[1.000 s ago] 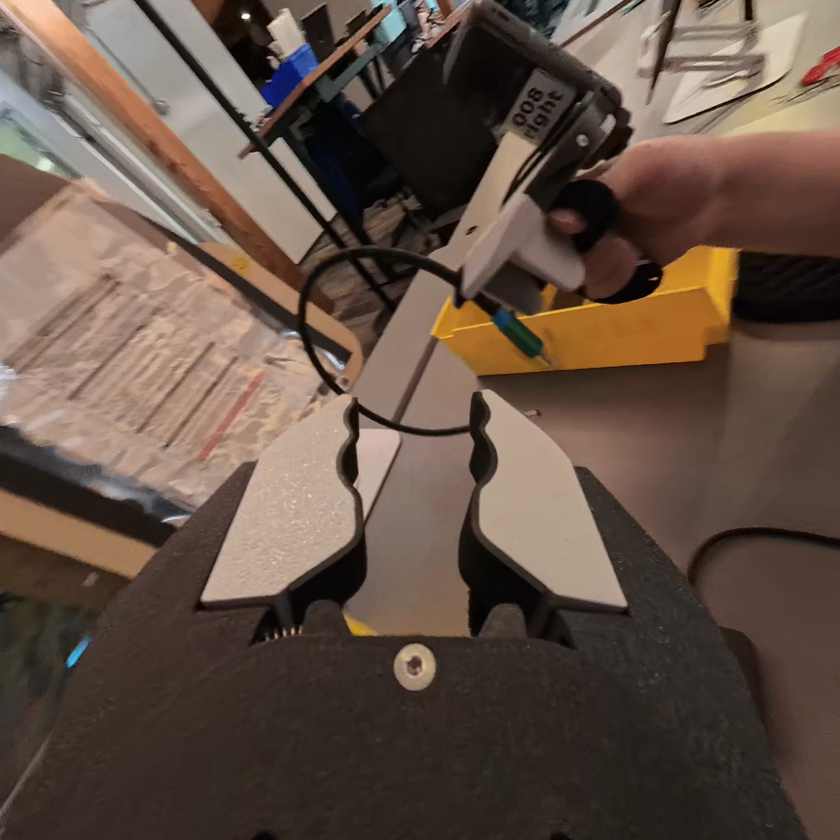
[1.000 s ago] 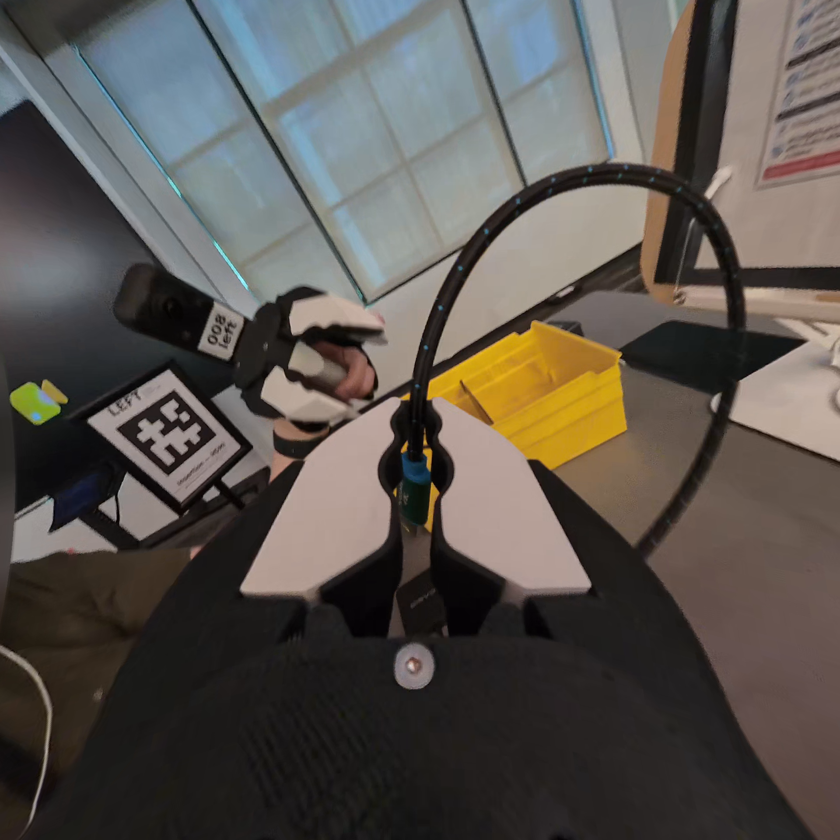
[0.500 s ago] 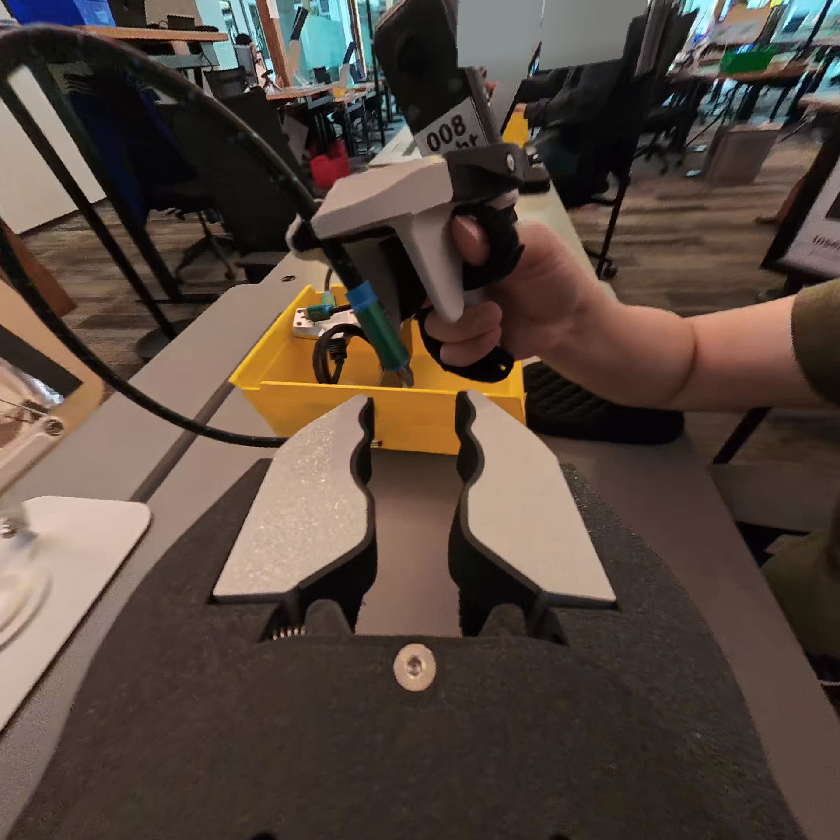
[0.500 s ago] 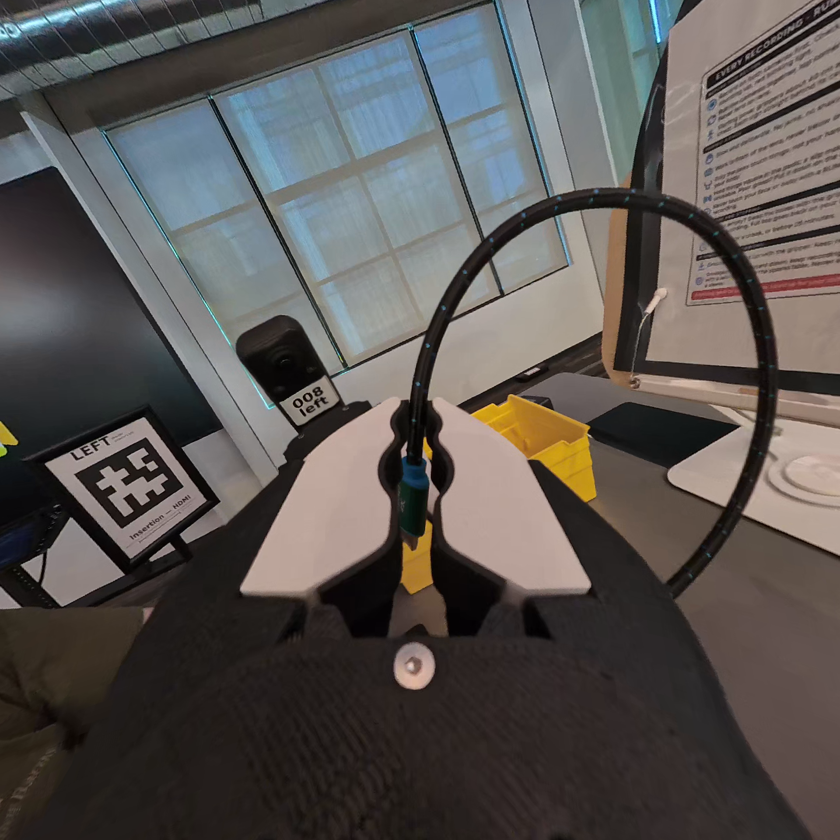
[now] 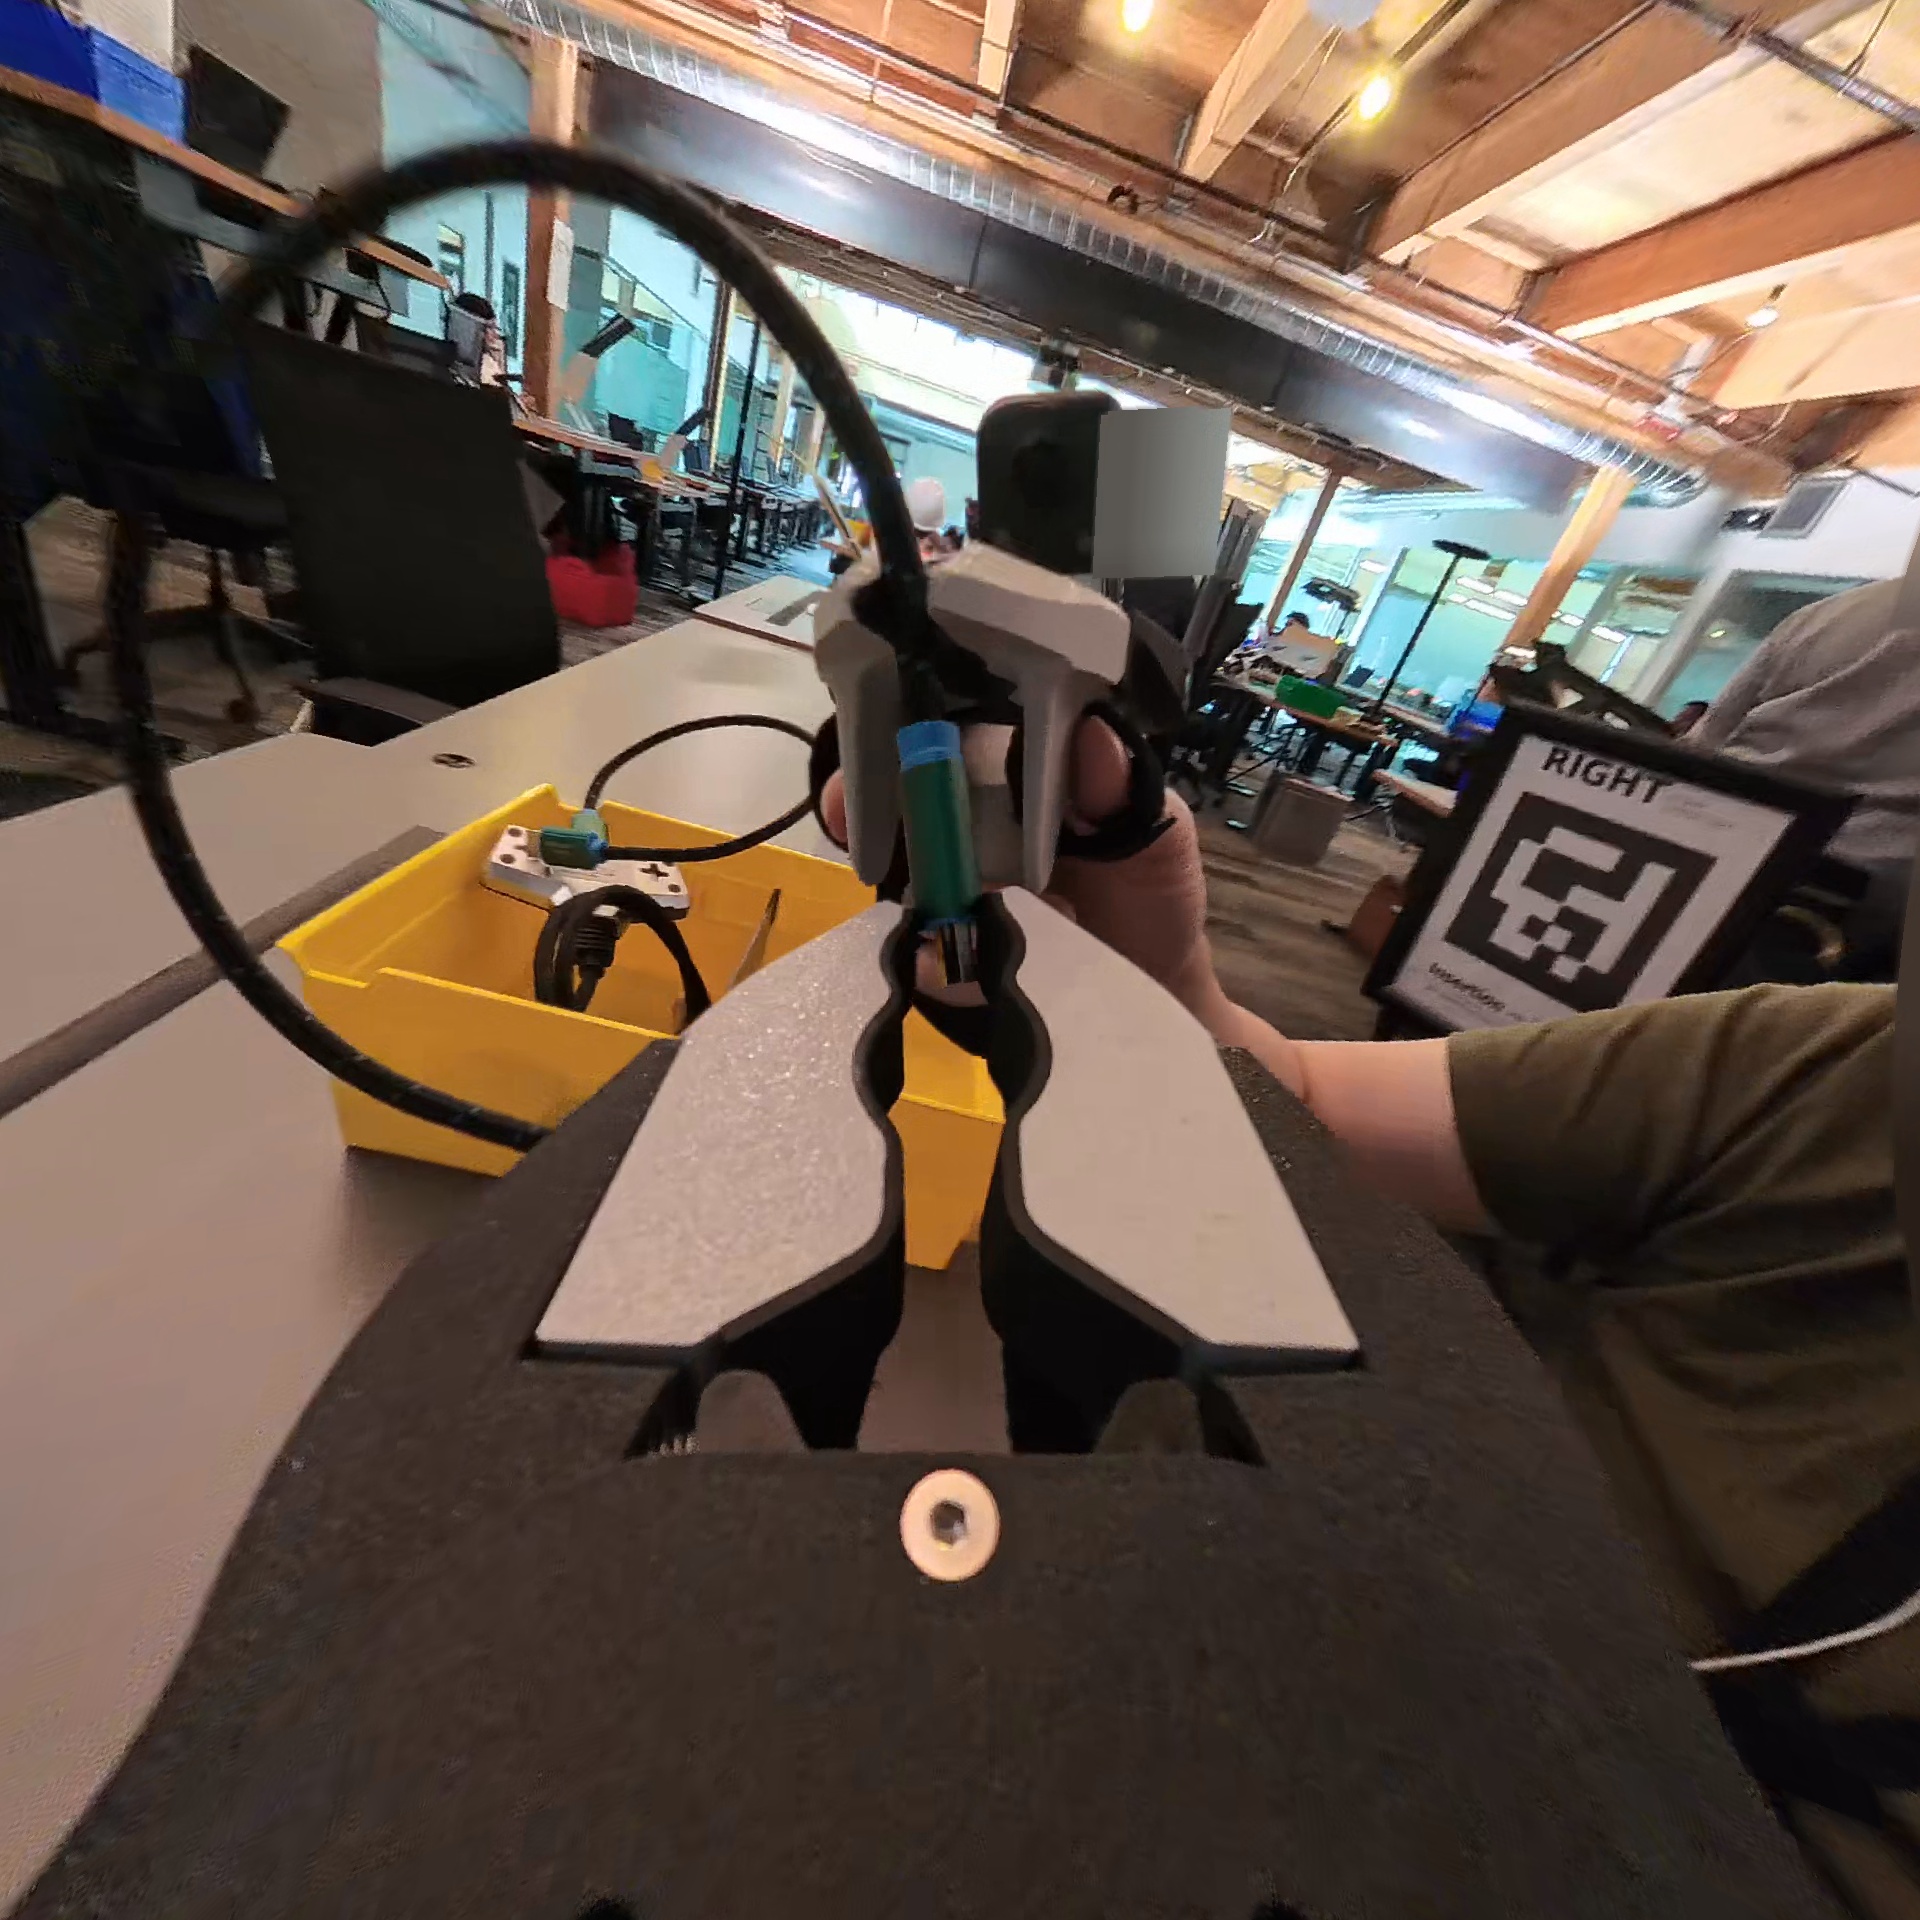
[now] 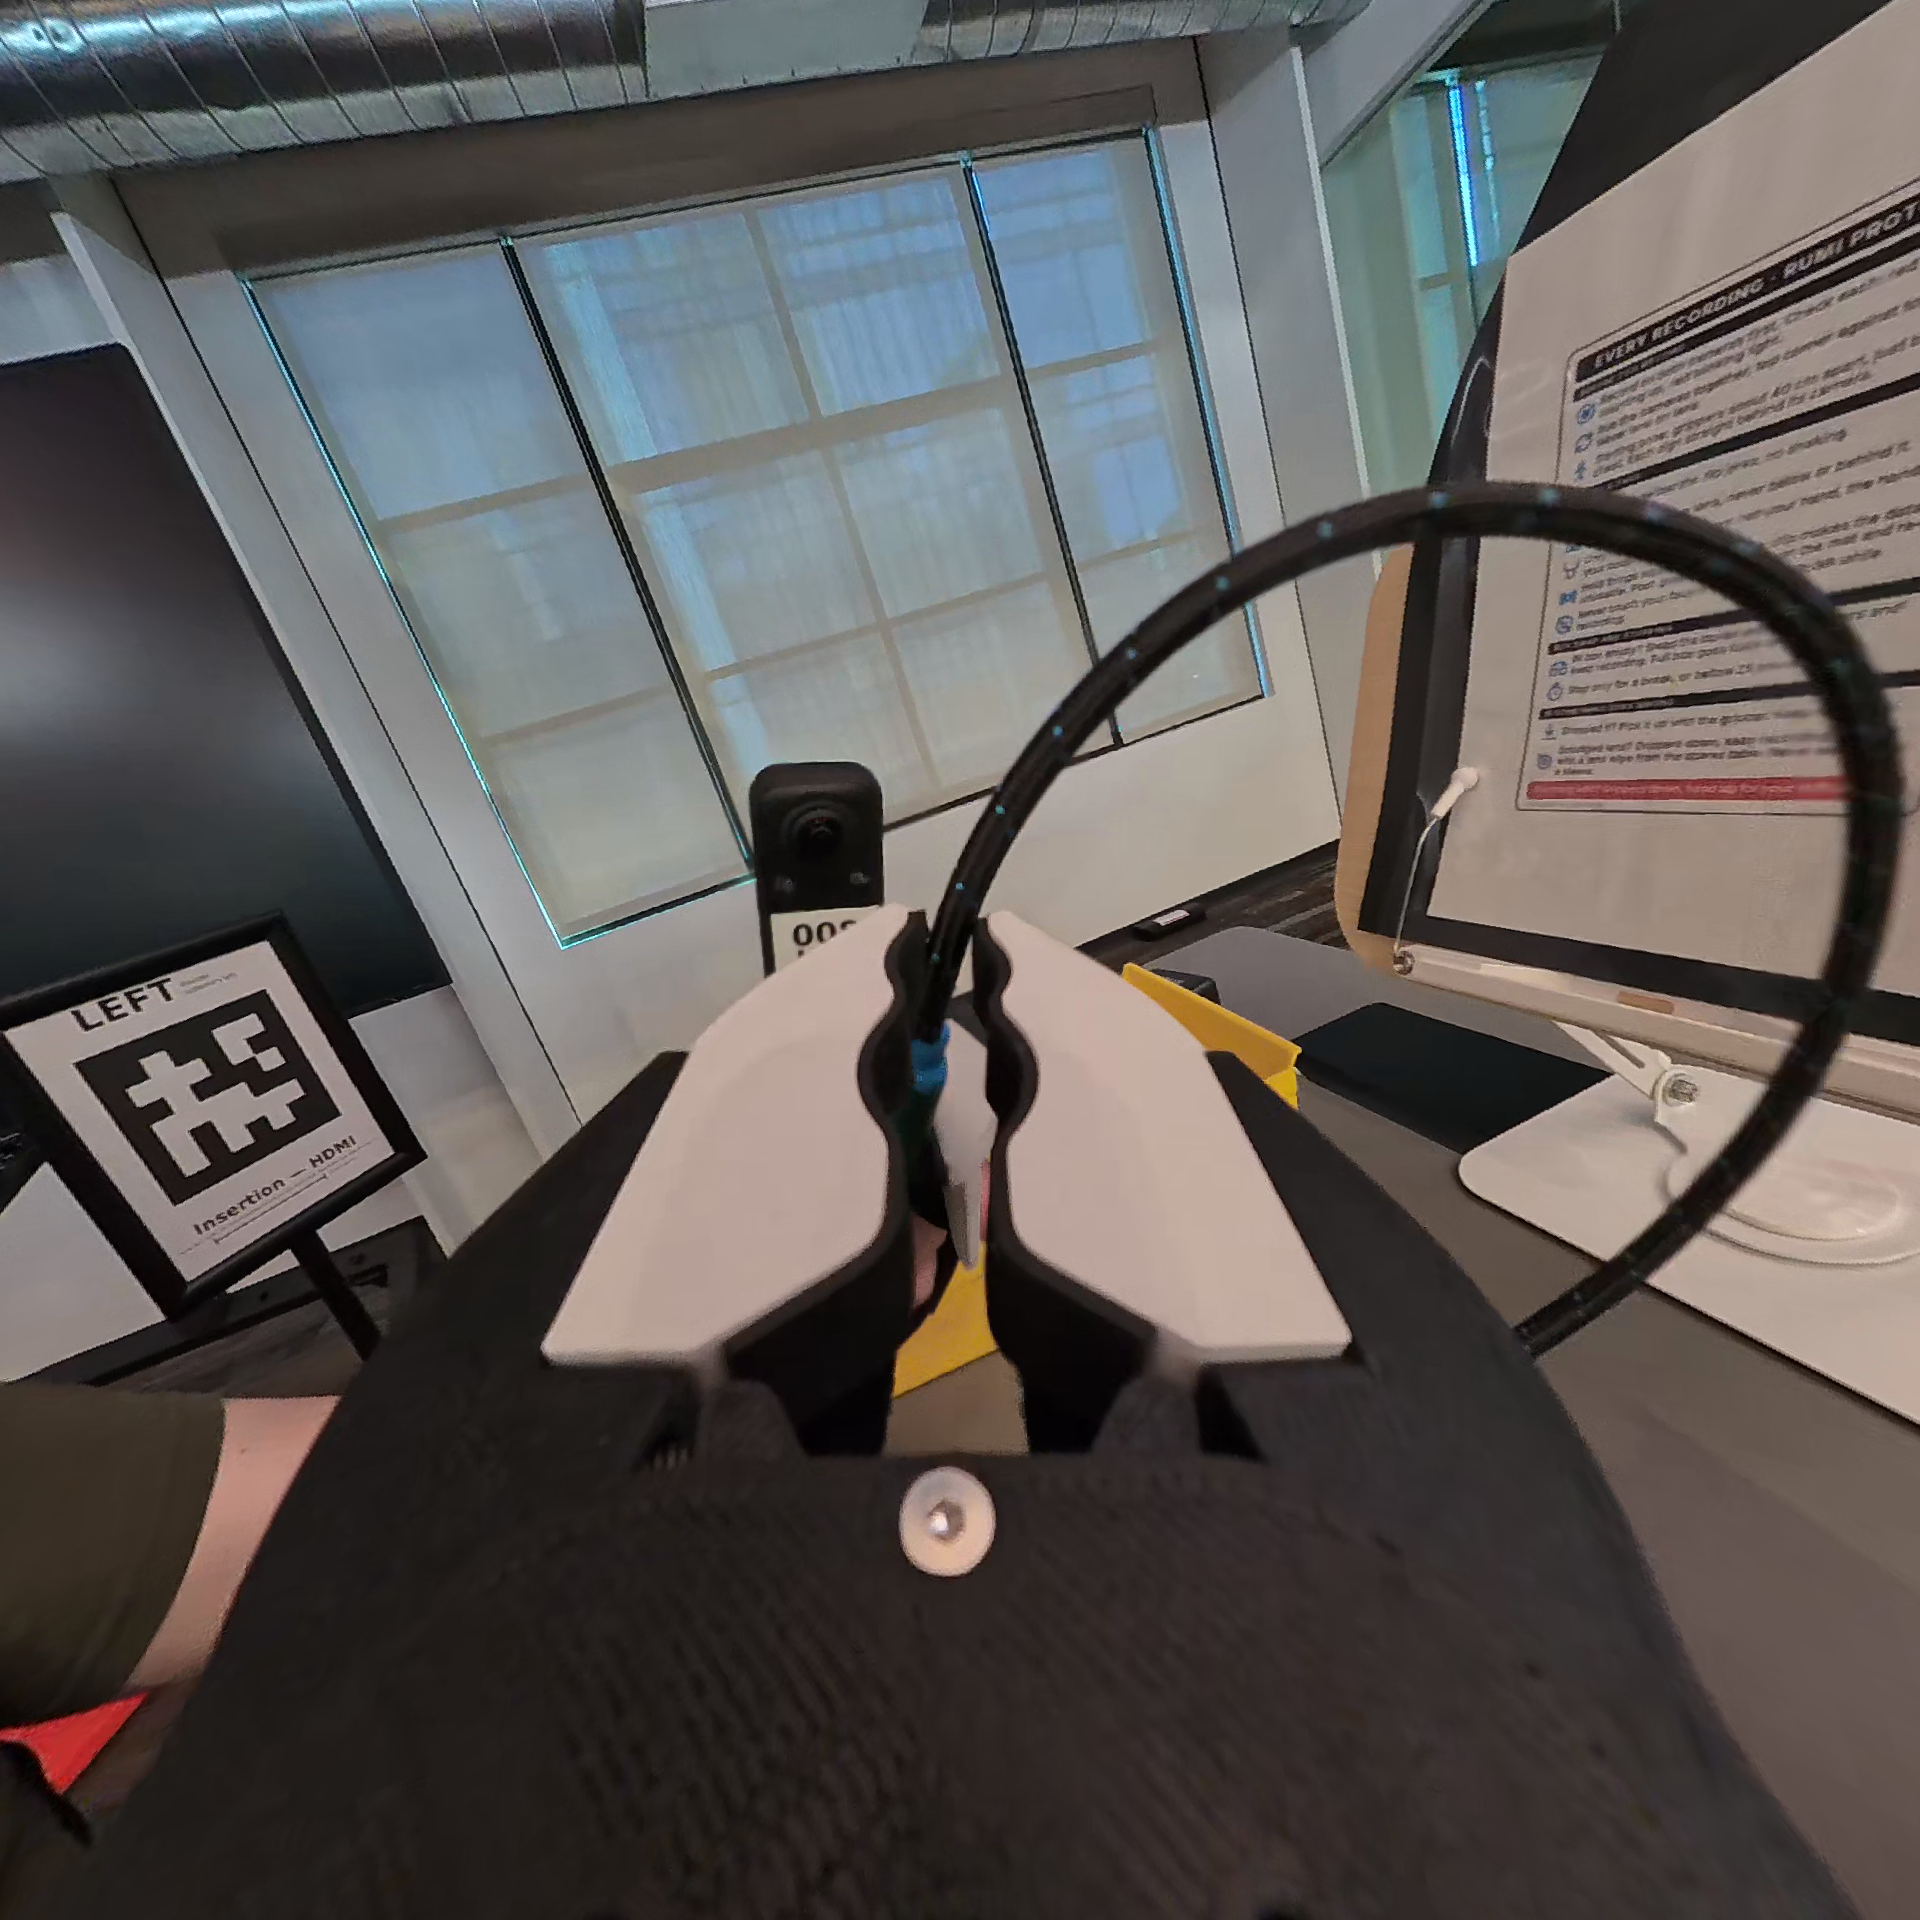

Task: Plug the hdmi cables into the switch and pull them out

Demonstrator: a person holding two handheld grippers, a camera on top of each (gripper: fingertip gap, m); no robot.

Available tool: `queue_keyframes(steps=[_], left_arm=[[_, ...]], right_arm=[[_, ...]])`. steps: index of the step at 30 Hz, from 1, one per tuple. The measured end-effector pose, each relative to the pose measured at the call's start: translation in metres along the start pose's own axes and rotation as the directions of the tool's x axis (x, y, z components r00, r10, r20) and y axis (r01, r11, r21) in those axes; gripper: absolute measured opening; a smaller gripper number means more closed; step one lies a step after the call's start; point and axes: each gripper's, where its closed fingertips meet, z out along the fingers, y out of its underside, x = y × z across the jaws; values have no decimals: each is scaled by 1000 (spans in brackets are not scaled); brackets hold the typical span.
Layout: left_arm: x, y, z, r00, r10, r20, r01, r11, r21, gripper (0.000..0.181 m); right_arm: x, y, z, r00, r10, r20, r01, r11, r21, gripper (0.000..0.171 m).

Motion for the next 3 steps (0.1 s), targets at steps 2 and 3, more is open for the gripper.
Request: queue_keyframes(steps=[2,3], left_arm=[[0,-10,-9,1000,2,10,-2,1000,25,11],[-1,-16,-14,1000,8,27,-9,999,43,10]], right_arm=[[-2,-2,-1,1000,18,20,-18,1000,8,8],[-3,-2,-1,999,30,32,-31,999,8,8]])
